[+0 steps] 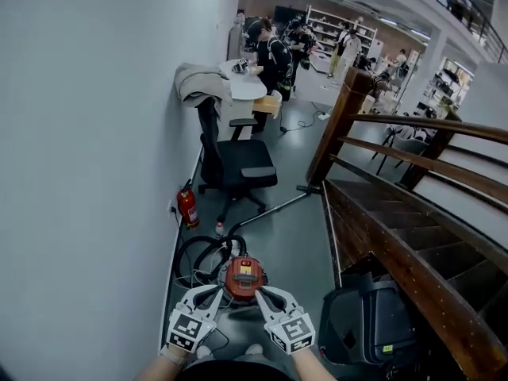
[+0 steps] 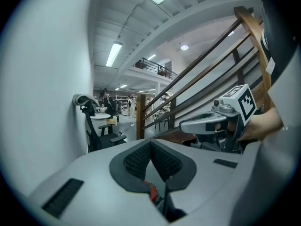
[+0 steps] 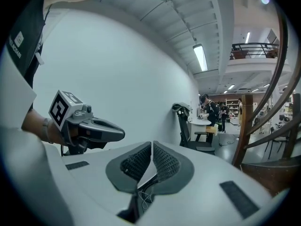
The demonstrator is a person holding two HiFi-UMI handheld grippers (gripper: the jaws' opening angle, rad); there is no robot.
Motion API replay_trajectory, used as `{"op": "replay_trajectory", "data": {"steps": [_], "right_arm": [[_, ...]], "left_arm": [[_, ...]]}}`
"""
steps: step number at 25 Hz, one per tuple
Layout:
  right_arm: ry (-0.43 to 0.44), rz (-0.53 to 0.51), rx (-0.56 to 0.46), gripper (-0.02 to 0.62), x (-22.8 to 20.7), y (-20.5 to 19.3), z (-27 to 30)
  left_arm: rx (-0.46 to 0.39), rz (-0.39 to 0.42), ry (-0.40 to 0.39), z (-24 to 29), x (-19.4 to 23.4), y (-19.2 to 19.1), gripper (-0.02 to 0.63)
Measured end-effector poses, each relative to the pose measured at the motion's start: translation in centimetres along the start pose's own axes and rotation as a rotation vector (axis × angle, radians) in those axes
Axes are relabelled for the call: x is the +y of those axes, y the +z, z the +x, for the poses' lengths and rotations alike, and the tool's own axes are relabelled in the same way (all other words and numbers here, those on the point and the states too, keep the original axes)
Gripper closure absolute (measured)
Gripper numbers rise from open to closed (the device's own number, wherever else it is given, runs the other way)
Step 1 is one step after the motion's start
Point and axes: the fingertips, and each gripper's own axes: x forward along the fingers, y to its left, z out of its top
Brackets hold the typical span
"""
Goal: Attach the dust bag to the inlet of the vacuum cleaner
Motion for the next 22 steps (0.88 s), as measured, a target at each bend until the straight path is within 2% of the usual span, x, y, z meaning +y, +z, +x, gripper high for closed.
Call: {"op": "replay_trajectory", "data": {"steps": [5, 12, 22], "right_arm": [[-0.007, 0.003, -0.03, 0.558, 1.0, 2.0, -1.7], [-0.012, 0.003, -0.071, 0.559, 1.6, 3.3, -3.0], [-0.052, -0.021, -0.058, 0.56, 0.2, 3.4, -3.2]], "left_arm": [[-0.023, 0.022, -0.003, -1.8, -1.0, 2.2, 0.591], [-0.048, 0.036, 0.016, -2.9, -1.0, 3.0, 0.591], [-0.062, 0.026, 0.002, -2.1, -1.0, 3.7, 0.591]]}}
